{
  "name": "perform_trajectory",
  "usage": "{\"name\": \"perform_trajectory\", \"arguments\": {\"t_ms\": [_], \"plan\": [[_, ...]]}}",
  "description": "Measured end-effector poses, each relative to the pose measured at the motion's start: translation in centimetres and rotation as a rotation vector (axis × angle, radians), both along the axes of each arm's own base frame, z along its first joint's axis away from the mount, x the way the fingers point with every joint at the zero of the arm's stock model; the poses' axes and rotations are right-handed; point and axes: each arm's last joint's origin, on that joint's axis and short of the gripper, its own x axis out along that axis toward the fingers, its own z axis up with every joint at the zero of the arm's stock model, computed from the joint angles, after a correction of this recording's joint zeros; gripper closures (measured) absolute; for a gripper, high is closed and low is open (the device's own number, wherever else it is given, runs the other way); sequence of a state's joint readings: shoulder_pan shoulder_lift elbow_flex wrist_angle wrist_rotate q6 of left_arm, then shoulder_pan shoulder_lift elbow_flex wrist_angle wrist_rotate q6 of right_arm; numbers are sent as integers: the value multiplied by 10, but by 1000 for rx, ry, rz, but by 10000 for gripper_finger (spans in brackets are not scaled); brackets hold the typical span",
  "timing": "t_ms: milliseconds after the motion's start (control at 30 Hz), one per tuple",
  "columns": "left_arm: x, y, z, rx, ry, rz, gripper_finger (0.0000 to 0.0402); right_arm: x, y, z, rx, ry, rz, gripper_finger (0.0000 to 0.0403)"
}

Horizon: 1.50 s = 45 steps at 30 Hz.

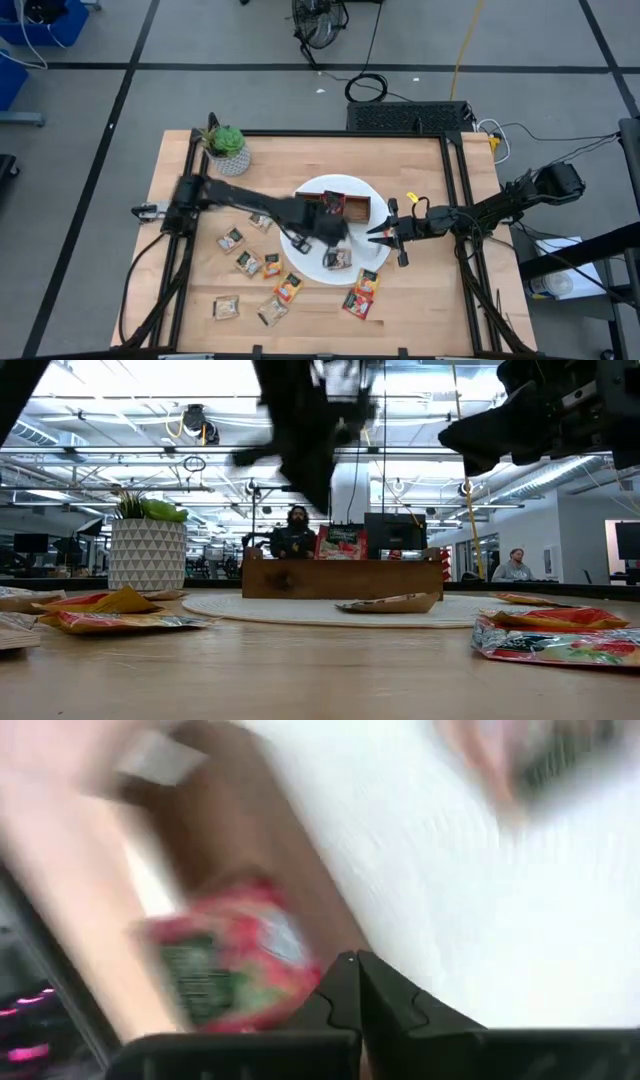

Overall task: Pick & Place Tea
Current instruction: Put the red tea bag into the middle section of the wooden organizer

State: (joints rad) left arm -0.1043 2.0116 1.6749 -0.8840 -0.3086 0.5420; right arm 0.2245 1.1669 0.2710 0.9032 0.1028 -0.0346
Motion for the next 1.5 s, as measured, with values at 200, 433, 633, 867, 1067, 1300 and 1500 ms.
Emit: {"name": "perform_trajectory", "arguments": {"t_ms": [200,433,633,867,1067,1300,1500], "plan": [[-22,12,63,-220,-225,99,400,0,0,0,-5,4,0,330],[-13,52,49,-420,-279,254,399,0,0,0,-35,-2,0,330],[2,51,11,-377,-245,236,400,0,0,-2,-50,19,1,330],[8,49,-13,-325,-188,268,399,0,0,-3,-74,25,3,330],[7,61,-19,-284,-170,319,400,0,0,-4,-70,26,3,330],[7,70,-27,-280,-147,364,399,0,0,5,-129,-73,3,330],[9,65,-34,-282,-124,356,400,0,0,8,-182,-101,4,330]]}}
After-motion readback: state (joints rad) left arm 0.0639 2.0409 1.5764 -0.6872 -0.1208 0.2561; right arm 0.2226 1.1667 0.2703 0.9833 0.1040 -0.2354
